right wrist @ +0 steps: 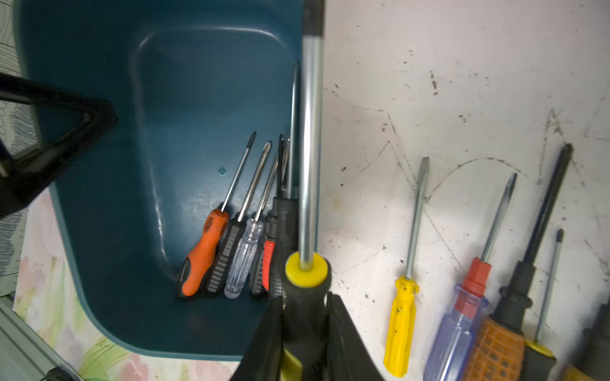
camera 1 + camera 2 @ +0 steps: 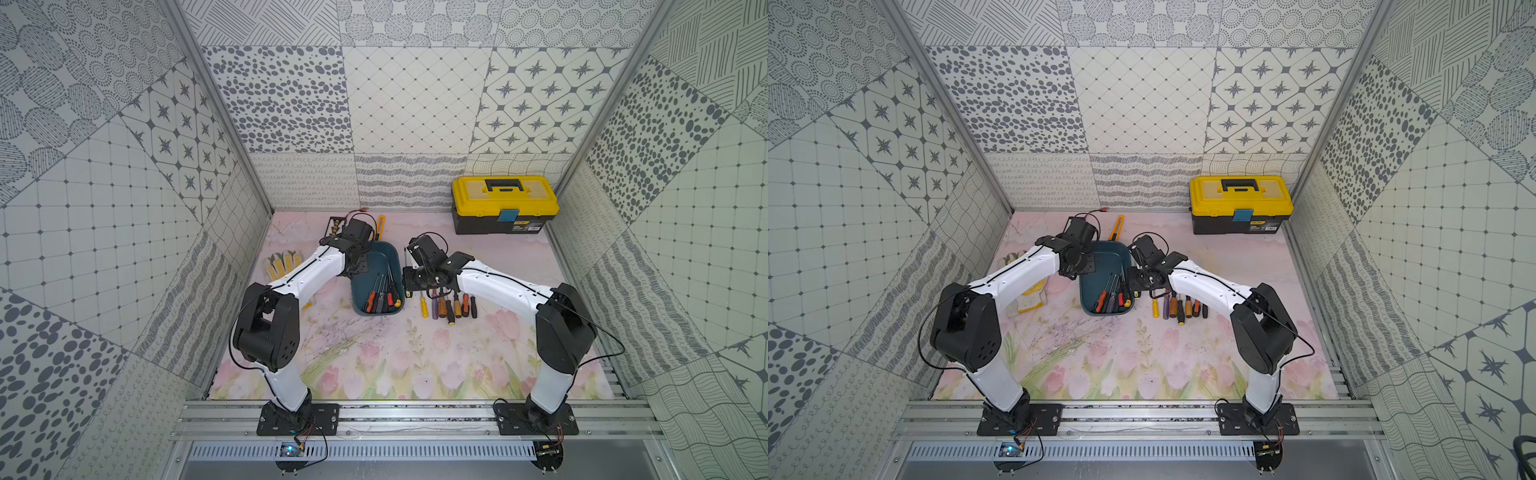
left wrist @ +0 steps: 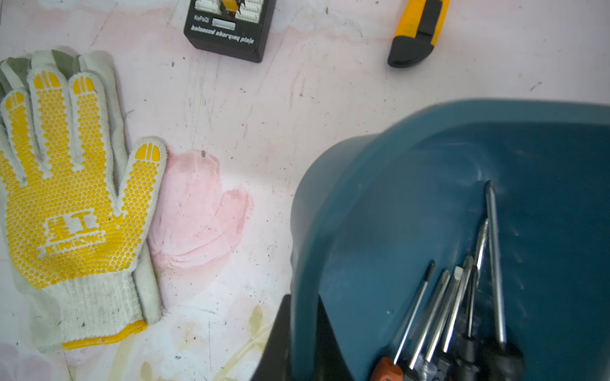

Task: Take out the screwdriver from the storage box
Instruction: Place the screwdriver at the center of the board.

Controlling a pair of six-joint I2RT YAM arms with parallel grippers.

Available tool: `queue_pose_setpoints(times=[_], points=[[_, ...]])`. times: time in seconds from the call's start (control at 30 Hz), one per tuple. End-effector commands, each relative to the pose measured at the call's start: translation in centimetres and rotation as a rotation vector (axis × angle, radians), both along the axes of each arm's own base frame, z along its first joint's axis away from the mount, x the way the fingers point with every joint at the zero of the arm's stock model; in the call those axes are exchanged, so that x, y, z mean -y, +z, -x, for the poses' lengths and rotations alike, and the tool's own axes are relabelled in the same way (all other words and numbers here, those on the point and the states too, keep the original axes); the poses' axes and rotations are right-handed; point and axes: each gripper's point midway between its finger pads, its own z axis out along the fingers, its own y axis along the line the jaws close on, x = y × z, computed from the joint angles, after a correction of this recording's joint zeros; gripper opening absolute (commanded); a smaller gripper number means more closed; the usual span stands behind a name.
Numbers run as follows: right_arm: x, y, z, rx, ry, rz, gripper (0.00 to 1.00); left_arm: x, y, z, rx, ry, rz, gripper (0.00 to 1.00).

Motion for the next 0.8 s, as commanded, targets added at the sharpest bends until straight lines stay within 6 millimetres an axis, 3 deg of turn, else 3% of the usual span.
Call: queue_pose_setpoints(times=[0.0, 0.77], points=[[0.6, -0.7, -0.2, 0.000, 0.004, 0.037, 0.00, -0.1, 1.3, -0.5, 0.034, 0.018, 0.019, 0.00], [1.0, -8.4, 0.4, -0.183, 0.022, 0.199, 0.00, 0.4, 0.8, -0.5, 0.021, 0.011, 0.045, 0.00]])
